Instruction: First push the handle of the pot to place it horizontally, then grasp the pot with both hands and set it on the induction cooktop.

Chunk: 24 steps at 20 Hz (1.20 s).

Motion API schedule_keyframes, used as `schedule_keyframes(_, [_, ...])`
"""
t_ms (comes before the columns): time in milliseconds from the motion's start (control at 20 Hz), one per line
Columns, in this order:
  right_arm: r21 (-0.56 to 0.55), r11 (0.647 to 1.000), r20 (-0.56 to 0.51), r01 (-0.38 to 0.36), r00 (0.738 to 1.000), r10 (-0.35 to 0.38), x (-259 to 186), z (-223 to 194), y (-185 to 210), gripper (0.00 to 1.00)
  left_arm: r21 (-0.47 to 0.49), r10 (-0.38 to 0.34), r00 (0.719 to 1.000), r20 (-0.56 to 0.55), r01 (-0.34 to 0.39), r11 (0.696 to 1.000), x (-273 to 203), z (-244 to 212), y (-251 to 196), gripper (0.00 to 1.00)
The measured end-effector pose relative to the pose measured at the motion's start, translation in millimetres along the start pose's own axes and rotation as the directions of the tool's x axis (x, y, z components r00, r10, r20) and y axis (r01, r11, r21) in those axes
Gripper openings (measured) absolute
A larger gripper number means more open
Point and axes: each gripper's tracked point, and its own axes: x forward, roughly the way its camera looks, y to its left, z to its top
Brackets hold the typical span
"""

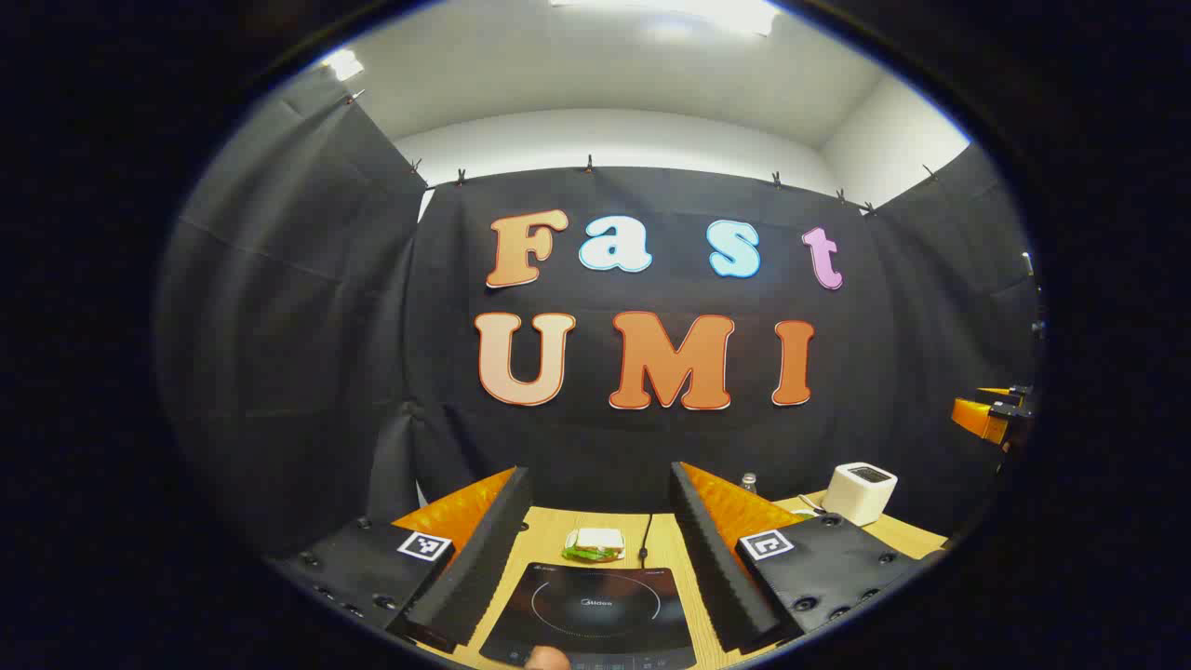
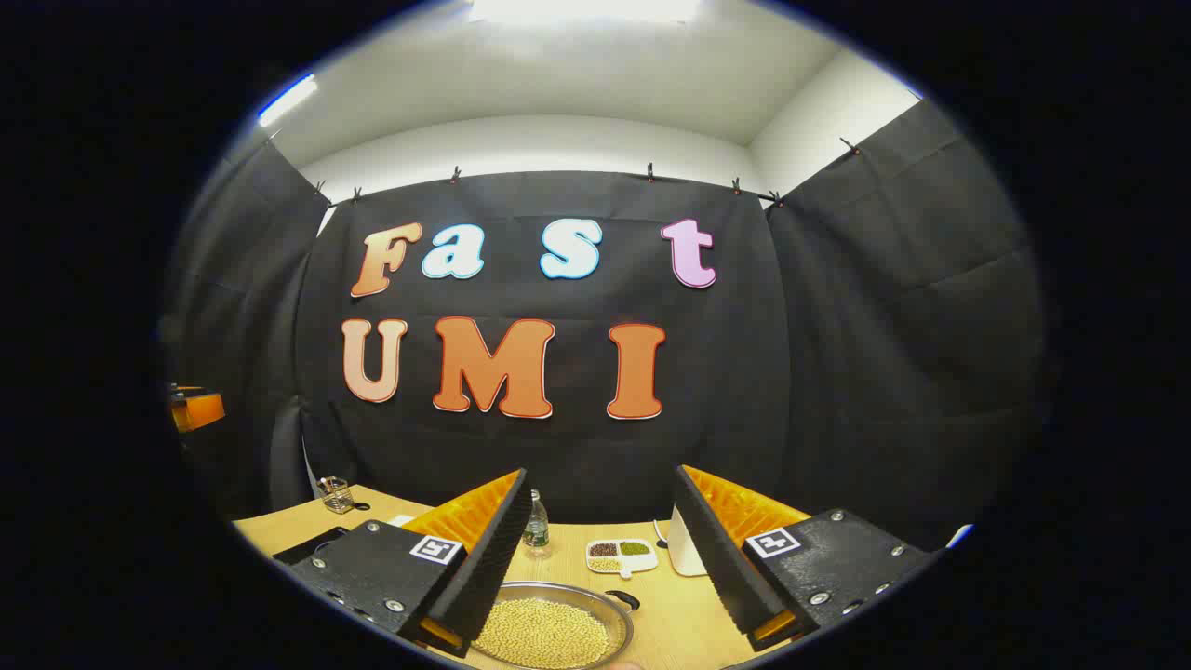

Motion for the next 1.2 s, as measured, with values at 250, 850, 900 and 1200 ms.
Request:
schedule_keyframes(250, [0.002,1.0,-0.022,0.011,1.0,-0.011,-3,-5,-8,0.96,-0.006,-0.045,0.999,-0.007,0.045,0.999,4,-5,-14,0.97])
schedule_keyframes(850, [0.01,1.0,-0.031,-0.019,0.999,0.019,-10,-2,3,0.96,0.024,-0.04,0.999,0.023,0.039,0.999,-4,5,-14,0.97])
schedule_keyframes(900, [0.01,1.0,-0.034,-0.023,0.999,0.024,-10,-4,4,0.96,0.025,-0.038,0.999,0.024,0.038,0.999,-4,4,-12,0.97])
schedule_keyframes(1200, [0.022,0.999,-0.073,-0.049,0.996,0.051,-10,-16,14,0.82,0.017,-0.049,0.999,0.016,0.049,0.999,-4,1,-10,0.97])
